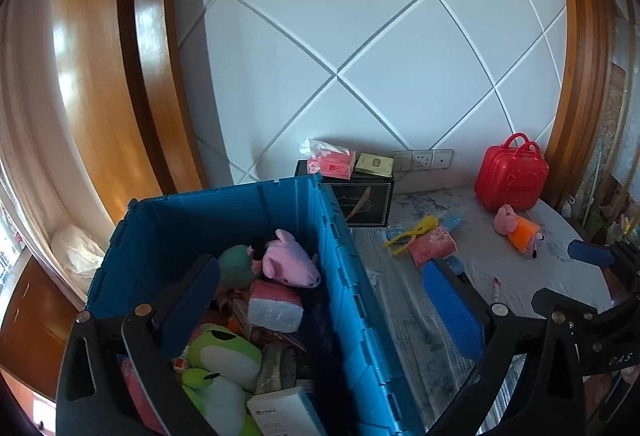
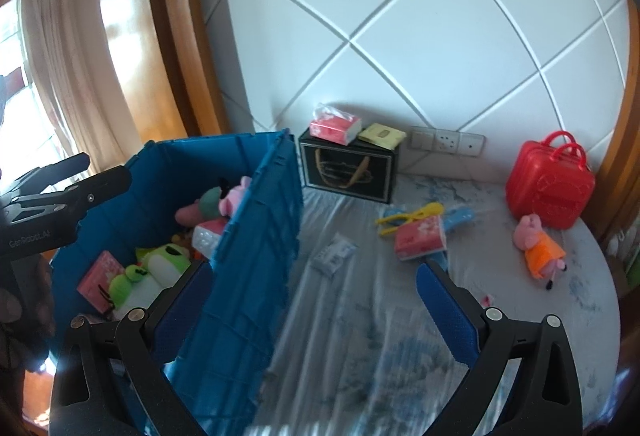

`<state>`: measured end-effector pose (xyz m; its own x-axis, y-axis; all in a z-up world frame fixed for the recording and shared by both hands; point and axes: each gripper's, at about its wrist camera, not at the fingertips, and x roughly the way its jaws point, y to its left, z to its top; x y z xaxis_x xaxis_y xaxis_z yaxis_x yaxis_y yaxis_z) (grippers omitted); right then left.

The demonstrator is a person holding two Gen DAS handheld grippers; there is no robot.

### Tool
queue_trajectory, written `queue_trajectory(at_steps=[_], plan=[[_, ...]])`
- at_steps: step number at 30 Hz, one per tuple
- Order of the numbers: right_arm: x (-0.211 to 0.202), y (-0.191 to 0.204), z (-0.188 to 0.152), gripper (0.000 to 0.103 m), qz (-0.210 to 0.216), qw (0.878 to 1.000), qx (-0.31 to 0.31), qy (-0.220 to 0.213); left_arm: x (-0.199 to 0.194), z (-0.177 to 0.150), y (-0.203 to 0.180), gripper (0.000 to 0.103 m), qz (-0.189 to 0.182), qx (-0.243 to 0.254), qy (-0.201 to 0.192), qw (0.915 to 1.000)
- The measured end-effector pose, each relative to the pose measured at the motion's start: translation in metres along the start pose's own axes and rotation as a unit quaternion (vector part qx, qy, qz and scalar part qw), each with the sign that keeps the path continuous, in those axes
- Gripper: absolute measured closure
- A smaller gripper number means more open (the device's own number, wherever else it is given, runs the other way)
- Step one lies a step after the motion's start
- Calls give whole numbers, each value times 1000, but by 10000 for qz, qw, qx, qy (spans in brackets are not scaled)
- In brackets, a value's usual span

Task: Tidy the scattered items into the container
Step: 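Move both tools back over the bed toward the remaining items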

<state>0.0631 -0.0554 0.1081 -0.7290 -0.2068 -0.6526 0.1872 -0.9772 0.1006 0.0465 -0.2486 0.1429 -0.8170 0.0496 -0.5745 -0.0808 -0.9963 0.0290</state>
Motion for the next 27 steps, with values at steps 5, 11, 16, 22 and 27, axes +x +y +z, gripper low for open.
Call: queue_trajectory(at_steps=[5,11,16,22,27], plan=[[-10,-58,-10,0,-66,9999,54,62,10,-1,-49,0,-16,-65,82,9999],[-9,-124,-25,0,-147,9997,71,198,27,-5,-108,0,46,-134,224,9996],[-6,-175,-38,0,-176,9992,53,352,43,-9,-151,0,123,-128,322,9993],[11,-219,-53,0,-216,9979,146,589,77,-17,-195,0,53,424,422,9982],[31,-242,-69,0,-304,9959,379,769,128,-16,-223,0,-291,1237,487,9907]])
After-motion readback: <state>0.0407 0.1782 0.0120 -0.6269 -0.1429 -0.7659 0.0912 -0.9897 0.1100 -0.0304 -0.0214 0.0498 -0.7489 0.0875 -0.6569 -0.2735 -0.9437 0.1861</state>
